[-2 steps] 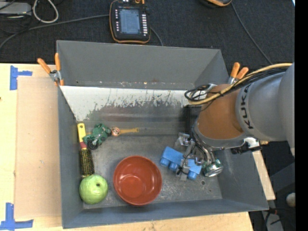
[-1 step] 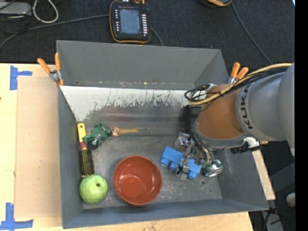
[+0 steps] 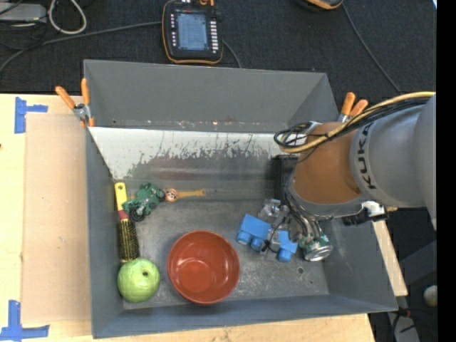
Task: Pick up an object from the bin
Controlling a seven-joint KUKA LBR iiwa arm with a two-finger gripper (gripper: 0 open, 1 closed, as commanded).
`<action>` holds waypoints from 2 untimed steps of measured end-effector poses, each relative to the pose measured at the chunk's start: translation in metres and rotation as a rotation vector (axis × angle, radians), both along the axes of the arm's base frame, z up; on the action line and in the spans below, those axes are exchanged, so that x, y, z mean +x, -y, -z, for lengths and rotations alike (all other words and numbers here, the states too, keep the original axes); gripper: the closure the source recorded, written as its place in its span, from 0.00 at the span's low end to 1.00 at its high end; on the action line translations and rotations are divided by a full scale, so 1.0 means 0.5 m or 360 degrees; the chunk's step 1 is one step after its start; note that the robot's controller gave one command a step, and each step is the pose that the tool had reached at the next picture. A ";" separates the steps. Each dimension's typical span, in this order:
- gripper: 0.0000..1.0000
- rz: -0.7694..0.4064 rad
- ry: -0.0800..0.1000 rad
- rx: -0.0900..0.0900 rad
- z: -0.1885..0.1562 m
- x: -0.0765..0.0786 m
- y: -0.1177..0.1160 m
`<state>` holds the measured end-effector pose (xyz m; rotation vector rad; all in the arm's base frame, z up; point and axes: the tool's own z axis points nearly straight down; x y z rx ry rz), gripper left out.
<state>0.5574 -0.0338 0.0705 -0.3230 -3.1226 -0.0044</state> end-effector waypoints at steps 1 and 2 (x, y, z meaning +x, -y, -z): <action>1.00 0.0000 0.0001 0.0000 -0.001 0.000 0.000; 1.00 -0.0001 -0.0005 0.0001 -0.042 -0.003 -0.001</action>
Offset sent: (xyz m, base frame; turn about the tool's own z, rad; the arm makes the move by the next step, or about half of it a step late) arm 0.0000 -0.0002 0.0502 -0.0001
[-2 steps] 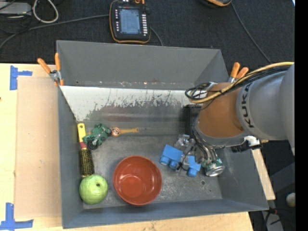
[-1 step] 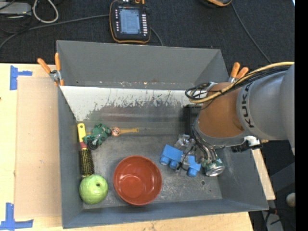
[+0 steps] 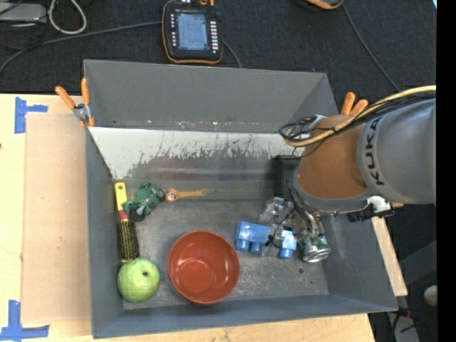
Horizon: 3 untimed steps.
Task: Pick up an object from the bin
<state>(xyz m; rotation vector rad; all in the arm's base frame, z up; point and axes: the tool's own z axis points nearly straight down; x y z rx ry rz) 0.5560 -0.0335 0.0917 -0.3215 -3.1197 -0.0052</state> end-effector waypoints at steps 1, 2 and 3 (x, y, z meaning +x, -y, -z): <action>1.00 -0.0002 -0.0003 0.0001 -0.055 -0.001 0.000; 1.00 -0.0002 -0.0002 0.0002 -0.108 -0.001 0.000; 1.00 -0.0004 -0.0003 0.0003 -0.154 -0.001 0.000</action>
Offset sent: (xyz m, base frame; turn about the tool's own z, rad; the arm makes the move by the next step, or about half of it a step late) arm -0.0006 0.0000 0.0257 -0.0008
